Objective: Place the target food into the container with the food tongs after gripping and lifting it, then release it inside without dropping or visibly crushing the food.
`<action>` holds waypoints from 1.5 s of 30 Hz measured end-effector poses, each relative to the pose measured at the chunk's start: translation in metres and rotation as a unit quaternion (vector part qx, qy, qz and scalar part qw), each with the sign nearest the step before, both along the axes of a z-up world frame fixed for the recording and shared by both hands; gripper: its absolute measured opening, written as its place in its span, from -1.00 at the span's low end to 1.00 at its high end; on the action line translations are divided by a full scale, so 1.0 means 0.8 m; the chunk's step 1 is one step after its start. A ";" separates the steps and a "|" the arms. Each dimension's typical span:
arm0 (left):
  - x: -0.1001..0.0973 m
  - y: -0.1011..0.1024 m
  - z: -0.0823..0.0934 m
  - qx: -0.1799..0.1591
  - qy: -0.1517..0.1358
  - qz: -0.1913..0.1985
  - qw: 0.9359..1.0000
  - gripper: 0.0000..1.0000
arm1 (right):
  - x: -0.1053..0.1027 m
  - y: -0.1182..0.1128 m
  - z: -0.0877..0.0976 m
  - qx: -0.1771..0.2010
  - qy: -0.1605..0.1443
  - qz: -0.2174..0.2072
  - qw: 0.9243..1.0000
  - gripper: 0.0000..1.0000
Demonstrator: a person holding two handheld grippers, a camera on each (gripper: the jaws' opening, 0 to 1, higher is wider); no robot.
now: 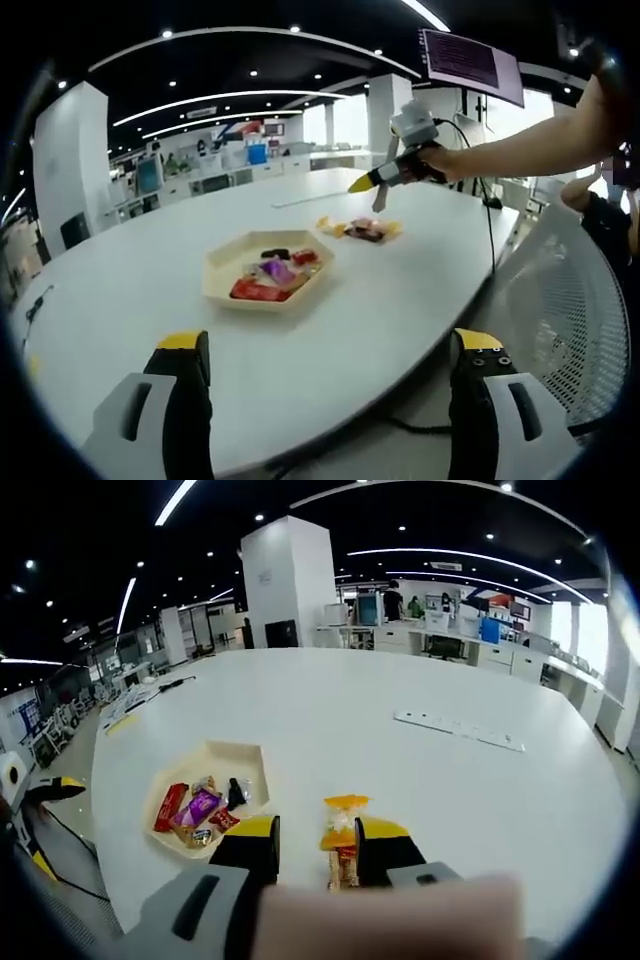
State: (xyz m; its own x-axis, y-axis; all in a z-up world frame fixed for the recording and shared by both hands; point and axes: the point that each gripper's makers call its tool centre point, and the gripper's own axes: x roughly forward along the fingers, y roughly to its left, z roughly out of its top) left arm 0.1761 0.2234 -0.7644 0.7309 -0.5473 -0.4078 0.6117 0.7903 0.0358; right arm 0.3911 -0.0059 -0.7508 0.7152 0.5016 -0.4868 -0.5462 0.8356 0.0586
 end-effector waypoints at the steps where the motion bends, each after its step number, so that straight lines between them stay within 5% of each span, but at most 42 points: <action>1: 0.000 0.000 0.000 0.001 0.001 0.000 1.000 0.95 | 0.001 -0.002 -0.001 -0.001 0.001 -0.002 1.000 -0.42; 35: -0.001 0.001 -0.003 0.002 0.006 0.000 1.000 0.96 | 0.015 0.002 -0.065 -0.011 0.041 -0.021 0.999 -0.42; 45: -0.001 0.001 -0.004 0.003 0.008 0.001 1.000 0.96 | 0.027 -0.009 -0.064 -0.035 0.021 -0.044 0.998 -0.41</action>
State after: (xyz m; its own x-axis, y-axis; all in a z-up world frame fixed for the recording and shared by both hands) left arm 0.1749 0.2240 -0.7673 0.7248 -0.5436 -0.4232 0.6113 0.7908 0.0312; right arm 0.4128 -0.0134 -0.8023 0.7332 0.4016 -0.5487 -0.4689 0.8830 0.0196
